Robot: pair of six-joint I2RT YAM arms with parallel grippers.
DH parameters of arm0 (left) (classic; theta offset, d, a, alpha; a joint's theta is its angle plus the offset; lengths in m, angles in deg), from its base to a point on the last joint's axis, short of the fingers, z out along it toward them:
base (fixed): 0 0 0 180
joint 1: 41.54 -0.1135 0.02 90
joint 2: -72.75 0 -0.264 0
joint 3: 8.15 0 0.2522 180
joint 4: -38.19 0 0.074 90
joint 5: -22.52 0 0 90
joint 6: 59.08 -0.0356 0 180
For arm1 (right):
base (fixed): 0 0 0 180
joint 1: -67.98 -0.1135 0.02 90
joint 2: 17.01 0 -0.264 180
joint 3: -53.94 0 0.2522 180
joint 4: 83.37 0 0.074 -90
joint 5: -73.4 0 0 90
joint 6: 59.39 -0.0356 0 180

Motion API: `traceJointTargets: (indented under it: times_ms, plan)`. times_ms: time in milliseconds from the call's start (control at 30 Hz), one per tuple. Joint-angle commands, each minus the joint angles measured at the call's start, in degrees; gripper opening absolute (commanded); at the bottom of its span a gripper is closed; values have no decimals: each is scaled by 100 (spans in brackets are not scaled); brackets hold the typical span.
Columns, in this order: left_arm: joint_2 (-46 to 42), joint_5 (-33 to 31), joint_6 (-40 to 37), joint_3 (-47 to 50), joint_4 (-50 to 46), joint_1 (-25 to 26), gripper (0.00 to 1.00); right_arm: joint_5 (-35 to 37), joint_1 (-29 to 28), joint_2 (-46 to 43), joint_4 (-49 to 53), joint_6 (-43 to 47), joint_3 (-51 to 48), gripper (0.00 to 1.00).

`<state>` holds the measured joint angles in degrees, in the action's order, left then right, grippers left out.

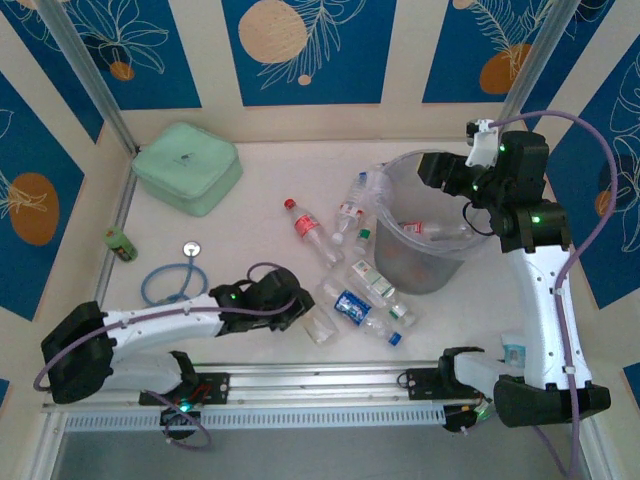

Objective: Put the plastic bottles in the bin

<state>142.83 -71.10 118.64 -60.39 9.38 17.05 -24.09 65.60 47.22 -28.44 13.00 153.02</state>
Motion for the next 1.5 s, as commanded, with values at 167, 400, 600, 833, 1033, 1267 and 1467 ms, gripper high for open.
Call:
traceJointTargets:
  times_ms: [167,400,600,833,1033,1267,1467]
  plan:
    - [-275,-282,-2674,-1110,-552,-840,34,-1489,-146,201,-123,-53,402,59]
    - [-235,880,-5782,-1959,-209,-1636,23,-1378,-1492,1030,568,424,1396,56]
    - [144,2008,-7284,-2721,-380,-1699,18,-841,-2416,1728,718,637,1715,56]
    - [374,2719,-7499,-2910,24,-1693,19,-863,-2487,2261,788,435,1804,75]
    - [318,2691,-7499,-2920,285,-1697,18,-943,-2270,2426,826,194,1710,78]
    - [519,2146,-7307,-3073,291,-1693,17,-1209,-2257,2421,703,57,1460,65]
    - [594,2078,-7195,-3092,490,-1695,17,-1361,-2259,2480,616,-40,1381,48]
